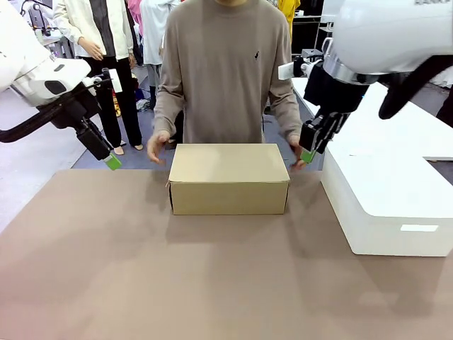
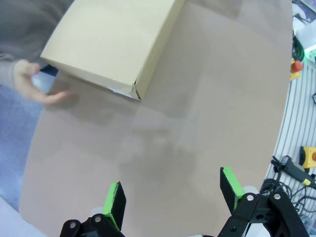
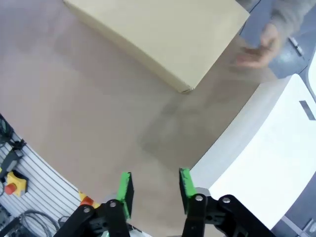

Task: Pack the shoes into the box.
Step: Press down on the lid of the Shoes Box.

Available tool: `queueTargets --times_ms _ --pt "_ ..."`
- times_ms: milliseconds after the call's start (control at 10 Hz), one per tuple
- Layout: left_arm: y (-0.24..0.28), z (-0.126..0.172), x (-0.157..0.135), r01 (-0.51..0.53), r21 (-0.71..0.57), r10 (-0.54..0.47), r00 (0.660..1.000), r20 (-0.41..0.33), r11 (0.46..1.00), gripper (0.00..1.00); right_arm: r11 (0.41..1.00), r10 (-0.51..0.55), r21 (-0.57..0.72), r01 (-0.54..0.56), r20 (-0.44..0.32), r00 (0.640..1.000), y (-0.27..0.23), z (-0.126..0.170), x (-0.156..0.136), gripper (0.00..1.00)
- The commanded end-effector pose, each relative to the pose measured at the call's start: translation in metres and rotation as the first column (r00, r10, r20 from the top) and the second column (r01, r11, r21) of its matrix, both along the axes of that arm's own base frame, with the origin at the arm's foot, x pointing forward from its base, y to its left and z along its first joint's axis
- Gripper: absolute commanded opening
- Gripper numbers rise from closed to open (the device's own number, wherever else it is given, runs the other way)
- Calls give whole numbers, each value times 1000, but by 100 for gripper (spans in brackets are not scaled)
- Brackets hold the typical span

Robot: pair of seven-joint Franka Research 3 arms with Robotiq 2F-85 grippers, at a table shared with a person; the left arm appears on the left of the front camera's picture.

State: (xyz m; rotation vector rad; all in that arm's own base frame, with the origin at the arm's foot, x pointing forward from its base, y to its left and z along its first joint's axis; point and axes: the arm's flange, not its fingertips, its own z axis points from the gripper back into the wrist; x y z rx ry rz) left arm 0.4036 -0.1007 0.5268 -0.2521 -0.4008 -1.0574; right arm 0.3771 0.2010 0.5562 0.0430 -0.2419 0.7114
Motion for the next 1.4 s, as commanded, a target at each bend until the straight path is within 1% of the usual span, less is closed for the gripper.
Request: queueTargets --times_ms 0,200,500,600,700,800,1300 --pt "2 0 -1 -4 11 4 1000 7 1000 100 999 26 17 -27 39 999 -11 -8 -19 100" --pt "2 0 -1 -4 11 4 1000 7 1000 100 999 16 38 -19 75 997 -14 -14 -37 100" --pt "2 0 -1 -4 11 4 1000 7 1000 100 998 23 54 -28 91 996 -18 -24 -57 100" --pt "2 0 -1 -4 11 4 1000 7 1000 100 998 25 62 -31 87 996 -18 -26 -59 100" --pt "2 0 -1 -4 11 4 1000 7 1000 100 995 28 97 -37 92 995 -18 -30 -57 100" --pt "2 0 -1 -4 11 4 1000 7 1000 100 1000 19 19 -21 79 997 -15 -20 -56 100" --pt "2 0 -1 -4 11 4 1000 7 1000 100 1000 19 19 -21 79 997 -15 -20 -56 100"
